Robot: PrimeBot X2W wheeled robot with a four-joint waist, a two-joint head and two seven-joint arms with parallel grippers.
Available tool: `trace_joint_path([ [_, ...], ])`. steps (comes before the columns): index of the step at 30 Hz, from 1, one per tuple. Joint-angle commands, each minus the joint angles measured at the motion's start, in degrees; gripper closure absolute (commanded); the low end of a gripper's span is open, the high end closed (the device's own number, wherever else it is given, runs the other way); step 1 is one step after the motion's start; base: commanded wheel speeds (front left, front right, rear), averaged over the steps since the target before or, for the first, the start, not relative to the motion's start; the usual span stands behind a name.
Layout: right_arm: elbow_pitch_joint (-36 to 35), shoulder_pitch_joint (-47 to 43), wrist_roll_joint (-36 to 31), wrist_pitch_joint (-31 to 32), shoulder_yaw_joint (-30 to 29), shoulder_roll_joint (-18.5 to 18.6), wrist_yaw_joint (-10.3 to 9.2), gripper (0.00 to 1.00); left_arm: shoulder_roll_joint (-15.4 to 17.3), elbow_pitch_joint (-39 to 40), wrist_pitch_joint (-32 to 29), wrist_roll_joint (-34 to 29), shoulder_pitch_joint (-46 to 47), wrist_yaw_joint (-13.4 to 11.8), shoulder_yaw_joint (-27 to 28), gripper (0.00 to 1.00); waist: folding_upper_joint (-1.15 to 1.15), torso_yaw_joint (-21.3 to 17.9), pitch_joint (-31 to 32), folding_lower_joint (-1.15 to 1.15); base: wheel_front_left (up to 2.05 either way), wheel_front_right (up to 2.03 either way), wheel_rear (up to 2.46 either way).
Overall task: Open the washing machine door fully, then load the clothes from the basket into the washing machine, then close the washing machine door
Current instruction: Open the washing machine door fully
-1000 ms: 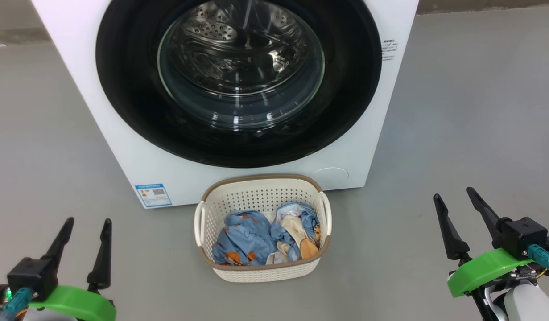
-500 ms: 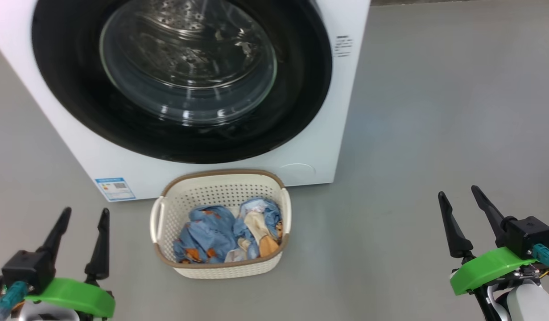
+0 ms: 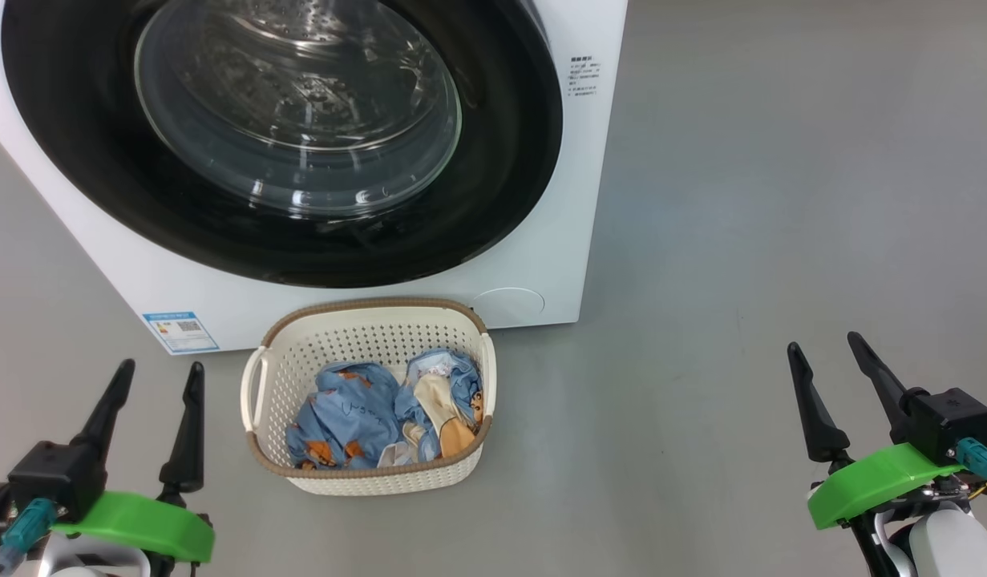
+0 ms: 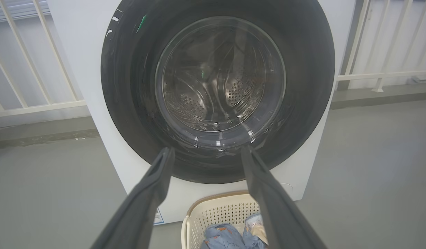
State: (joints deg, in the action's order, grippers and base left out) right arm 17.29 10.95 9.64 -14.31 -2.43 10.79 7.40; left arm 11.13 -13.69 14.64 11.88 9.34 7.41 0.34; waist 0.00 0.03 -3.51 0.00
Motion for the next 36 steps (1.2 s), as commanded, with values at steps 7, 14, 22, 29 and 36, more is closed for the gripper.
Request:
trace_joint_path([
  [7, -1.34, 2.32, -0.54, -0.69, 1.10, 0.34, 0.09, 0.00, 1.51, 2.46, 0.36, -2.17, 1.32, 0.08, 1.95, 0.00, 0.00, 0.05, -0.06, 0.00, 0.00, 0.00, 0.00],
  [14, -1.20, 2.44, -0.51, -0.69, 0.69, 0.40, 0.09, 0.00, 1.05, 3.22, 0.36, -2.61, 0.87, 0.08, 2.16, 0.00, 0.00, 0.38, -0.04, 0.00, 0.00, 0.00, 0.00],
  [22, -1.49, 5.05, -0.43, -0.69, 0.36, 0.40, 0.09, 0.00, 0.26, 4.78, 0.36, -3.50, -0.14, 0.08, 2.16, 0.00, 0.00, 1.43, -0.26, 0.00, 0.00, 0.00, 0.00],
  [29, -2.47, 8.61, -0.55, -0.69, 1.66, 1.25, 0.09, 0.00, -0.32, 6.65, 0.36, -3.55, -1.10, 0.08, 2.27, 0.00, 0.00, 2.58, -1.33, 0.00, 0.00, 0.00, 0.00],
  [36, -3.99, 15.57, 0.12, -0.69, 3.13, 2.41, 0.09, 0.00, -1.26, 9.27, 0.36, -3.34, -1.84, 0.08, 2.78, 0.00, 0.00, 3.85, -3.33, 0.00, 0.00, 0.00, 0.00],
])
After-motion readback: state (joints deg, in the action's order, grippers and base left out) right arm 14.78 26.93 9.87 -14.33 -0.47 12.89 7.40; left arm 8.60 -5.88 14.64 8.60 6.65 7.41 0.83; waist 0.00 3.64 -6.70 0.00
